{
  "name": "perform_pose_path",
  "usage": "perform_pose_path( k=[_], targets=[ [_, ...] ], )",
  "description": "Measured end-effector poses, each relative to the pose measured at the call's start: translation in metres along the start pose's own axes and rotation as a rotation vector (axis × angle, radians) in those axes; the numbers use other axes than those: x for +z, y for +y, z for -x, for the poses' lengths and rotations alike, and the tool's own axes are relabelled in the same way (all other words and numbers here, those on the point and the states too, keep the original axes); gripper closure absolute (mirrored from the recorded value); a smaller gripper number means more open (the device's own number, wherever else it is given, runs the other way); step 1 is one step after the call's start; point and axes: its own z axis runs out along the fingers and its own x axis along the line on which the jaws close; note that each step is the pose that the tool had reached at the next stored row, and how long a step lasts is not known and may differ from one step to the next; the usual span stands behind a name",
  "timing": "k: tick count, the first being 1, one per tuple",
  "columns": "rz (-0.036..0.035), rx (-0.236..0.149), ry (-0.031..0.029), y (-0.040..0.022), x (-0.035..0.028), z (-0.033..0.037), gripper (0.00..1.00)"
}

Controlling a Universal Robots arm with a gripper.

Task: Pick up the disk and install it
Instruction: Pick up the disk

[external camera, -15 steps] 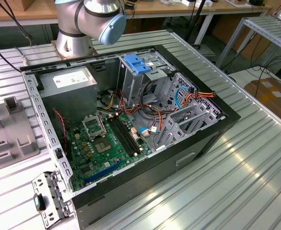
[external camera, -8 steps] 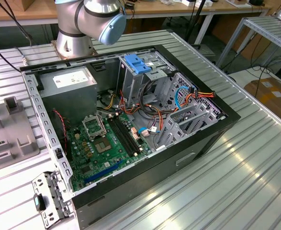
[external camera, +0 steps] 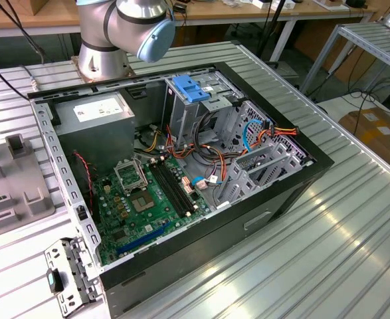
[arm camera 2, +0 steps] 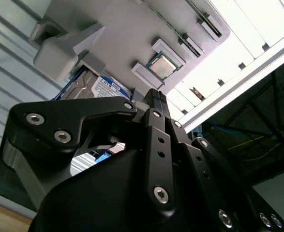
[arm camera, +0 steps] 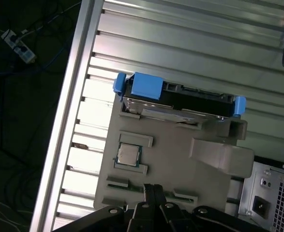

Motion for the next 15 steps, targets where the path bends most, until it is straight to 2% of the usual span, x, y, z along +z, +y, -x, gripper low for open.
perform_pose_path(
  k=[15],
  targets=[
    [0.0029, -0.118, 0.0053, 0.0000, 0.0000, 0.0000, 0.89]
  ],
)
